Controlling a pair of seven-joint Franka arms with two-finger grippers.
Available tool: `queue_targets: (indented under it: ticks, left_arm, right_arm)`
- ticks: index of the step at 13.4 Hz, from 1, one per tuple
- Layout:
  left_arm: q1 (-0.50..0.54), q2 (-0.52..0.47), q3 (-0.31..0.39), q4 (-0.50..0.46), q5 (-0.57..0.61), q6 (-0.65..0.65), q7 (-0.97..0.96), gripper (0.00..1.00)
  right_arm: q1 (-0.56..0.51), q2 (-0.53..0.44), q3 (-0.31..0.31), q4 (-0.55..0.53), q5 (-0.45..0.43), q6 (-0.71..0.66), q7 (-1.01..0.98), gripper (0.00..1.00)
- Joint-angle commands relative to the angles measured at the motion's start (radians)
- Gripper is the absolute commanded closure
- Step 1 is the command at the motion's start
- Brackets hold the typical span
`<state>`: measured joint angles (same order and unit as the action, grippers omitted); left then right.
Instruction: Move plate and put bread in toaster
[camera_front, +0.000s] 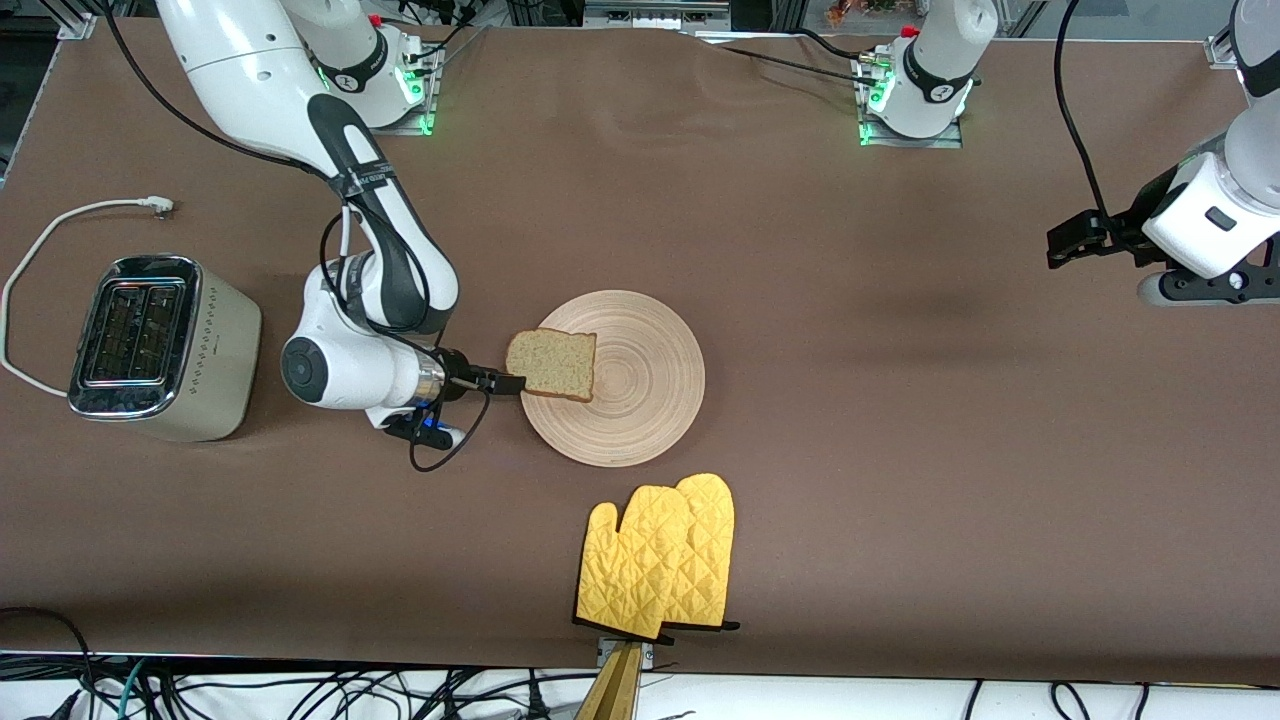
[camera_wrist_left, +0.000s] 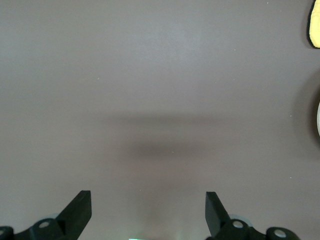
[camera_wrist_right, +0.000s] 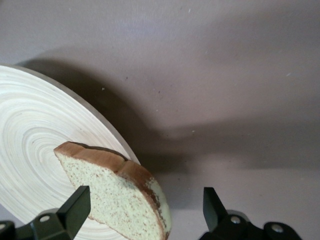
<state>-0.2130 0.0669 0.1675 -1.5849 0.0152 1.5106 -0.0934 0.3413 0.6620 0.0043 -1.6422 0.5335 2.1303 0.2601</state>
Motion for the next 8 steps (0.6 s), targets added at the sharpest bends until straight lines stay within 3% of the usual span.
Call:
queue_targets:
  ticks: [1, 8]
  left_arm:
    - [0.000, 0.013, 0.006, 0.043, -0.023, -0.023, -0.021, 0.00]
    - [0.010, 0.013, -0.005, 0.040, -0.043, -0.020, -0.032, 0.00]
  right_arm:
    - [0.011, -0.013, 0.000, -0.037, 0.025, 0.025, 0.005, 0.00]
    - [0.011, -0.016, 0.014, -0.070, 0.025, 0.008, -0.007, 0.00]
